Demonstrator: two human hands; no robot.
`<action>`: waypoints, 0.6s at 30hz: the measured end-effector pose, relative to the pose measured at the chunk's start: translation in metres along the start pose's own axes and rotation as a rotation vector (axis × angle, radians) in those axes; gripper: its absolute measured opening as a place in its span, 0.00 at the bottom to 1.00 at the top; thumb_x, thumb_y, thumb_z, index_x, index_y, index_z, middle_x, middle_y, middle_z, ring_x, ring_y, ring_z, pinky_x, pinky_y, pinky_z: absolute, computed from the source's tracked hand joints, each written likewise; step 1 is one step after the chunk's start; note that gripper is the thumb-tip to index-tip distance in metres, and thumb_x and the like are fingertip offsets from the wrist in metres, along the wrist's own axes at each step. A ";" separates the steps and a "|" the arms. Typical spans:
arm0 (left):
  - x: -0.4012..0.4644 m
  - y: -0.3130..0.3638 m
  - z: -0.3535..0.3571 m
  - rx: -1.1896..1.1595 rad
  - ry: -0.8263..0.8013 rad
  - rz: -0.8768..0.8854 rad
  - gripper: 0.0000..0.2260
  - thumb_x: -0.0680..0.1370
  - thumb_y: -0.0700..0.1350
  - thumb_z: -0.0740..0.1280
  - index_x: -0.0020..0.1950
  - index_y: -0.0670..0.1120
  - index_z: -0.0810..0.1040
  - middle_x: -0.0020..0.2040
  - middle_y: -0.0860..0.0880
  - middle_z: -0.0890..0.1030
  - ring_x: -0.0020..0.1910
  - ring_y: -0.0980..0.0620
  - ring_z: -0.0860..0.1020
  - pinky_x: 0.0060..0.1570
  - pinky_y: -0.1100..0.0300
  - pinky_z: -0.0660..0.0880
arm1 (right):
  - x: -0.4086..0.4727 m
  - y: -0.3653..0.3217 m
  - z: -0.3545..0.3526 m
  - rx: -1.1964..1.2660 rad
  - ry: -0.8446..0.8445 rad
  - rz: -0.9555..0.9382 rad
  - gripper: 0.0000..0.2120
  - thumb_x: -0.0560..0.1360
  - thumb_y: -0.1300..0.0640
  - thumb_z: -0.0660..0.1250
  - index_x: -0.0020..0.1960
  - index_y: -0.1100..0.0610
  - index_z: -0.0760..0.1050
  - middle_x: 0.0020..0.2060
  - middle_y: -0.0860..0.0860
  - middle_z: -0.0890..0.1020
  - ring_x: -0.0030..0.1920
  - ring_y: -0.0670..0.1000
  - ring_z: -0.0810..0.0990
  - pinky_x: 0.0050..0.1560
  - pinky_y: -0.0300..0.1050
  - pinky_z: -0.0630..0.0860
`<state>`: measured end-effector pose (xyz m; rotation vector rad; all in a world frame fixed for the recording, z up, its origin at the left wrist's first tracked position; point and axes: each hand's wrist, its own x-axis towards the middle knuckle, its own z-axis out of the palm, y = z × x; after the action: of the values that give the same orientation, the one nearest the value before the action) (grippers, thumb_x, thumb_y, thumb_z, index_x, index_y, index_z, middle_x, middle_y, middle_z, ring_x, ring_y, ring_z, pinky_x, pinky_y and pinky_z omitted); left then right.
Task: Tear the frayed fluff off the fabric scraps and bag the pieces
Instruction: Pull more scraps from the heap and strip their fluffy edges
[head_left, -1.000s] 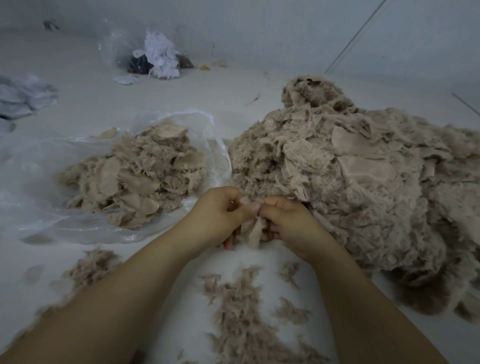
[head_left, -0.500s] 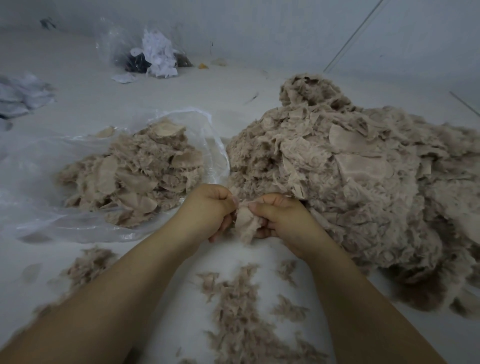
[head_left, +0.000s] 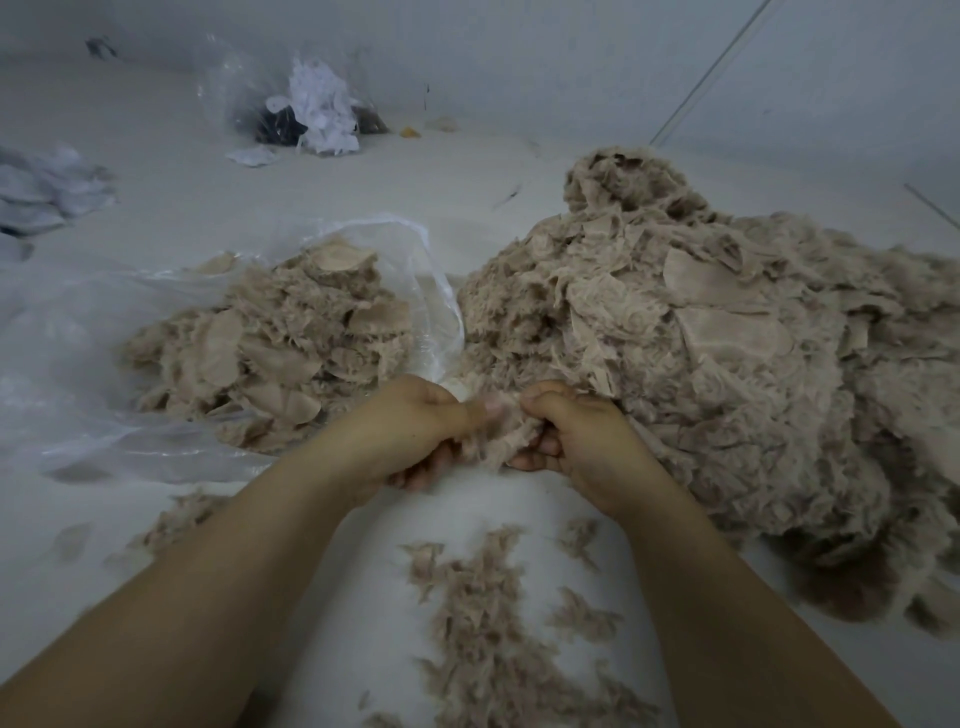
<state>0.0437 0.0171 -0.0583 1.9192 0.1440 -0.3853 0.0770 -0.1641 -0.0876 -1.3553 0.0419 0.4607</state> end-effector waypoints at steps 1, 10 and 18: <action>0.001 0.000 0.003 -0.034 0.006 -0.007 0.22 0.68 0.65 0.71 0.33 0.46 0.78 0.27 0.45 0.75 0.20 0.49 0.69 0.21 0.65 0.61 | -0.001 -0.001 0.000 -0.012 -0.011 0.005 0.13 0.78 0.64 0.61 0.36 0.57 0.76 0.23 0.49 0.73 0.22 0.43 0.72 0.32 0.42 0.80; 0.000 -0.002 0.016 -0.049 0.027 0.077 0.13 0.77 0.42 0.72 0.33 0.43 0.77 0.27 0.44 0.79 0.18 0.52 0.71 0.20 0.65 0.65 | 0.001 -0.004 -0.001 -0.027 -0.052 0.046 0.17 0.74 0.70 0.55 0.37 0.57 0.79 0.28 0.53 0.75 0.25 0.45 0.69 0.31 0.42 0.79; 0.001 -0.003 0.006 -0.013 0.103 0.167 0.07 0.74 0.38 0.75 0.39 0.37 0.79 0.25 0.44 0.78 0.19 0.50 0.71 0.20 0.64 0.66 | -0.004 0.000 -0.003 -0.183 -0.110 -0.107 0.10 0.76 0.59 0.69 0.38 0.53 0.84 0.34 0.52 0.84 0.37 0.47 0.83 0.40 0.41 0.80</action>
<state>0.0422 0.0120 -0.0629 1.9225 0.0532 -0.1736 0.0743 -0.1677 -0.0873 -1.5013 -0.1667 0.4568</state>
